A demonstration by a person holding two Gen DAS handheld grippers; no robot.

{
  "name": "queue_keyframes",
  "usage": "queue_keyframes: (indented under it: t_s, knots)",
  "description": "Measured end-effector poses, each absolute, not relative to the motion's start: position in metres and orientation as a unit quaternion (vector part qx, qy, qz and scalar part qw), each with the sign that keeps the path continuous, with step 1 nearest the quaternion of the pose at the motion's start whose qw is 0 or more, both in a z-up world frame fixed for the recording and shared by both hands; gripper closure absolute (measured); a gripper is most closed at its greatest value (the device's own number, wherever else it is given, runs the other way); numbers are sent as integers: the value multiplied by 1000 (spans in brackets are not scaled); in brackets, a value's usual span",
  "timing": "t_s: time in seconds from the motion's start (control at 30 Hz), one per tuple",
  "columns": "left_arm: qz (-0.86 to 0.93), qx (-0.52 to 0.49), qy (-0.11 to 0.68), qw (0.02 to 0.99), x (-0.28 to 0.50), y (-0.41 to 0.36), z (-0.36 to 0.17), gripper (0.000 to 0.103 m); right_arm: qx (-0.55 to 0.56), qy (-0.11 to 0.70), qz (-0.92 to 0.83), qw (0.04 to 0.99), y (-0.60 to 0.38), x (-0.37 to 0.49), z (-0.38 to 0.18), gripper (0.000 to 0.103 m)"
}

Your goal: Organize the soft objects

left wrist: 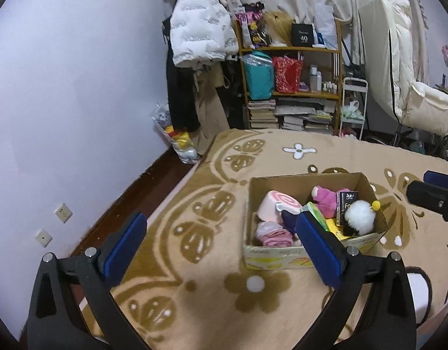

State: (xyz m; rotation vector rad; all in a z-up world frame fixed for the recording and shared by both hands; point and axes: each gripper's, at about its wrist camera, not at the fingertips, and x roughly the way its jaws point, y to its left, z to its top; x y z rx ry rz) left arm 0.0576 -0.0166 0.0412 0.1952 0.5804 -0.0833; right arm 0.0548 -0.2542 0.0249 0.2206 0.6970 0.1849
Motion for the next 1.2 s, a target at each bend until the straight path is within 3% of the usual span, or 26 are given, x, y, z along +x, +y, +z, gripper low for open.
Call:
queue_keyframes:
  t_s: [0.33, 0.63, 1.2]
  knots:
    - [-36, 86, 250, 964, 6, 9, 62, 2, 99, 305, 93, 943, -254, 12, 37, 0]
    - [-32, 93, 204, 974, -24, 8, 50, 2, 92, 294, 78, 948, -252, -5, 16, 0]
    - [-51, 99, 236, 965, -11, 5, 0, 2, 69, 299, 58, 950, -257, 2, -18, 0]
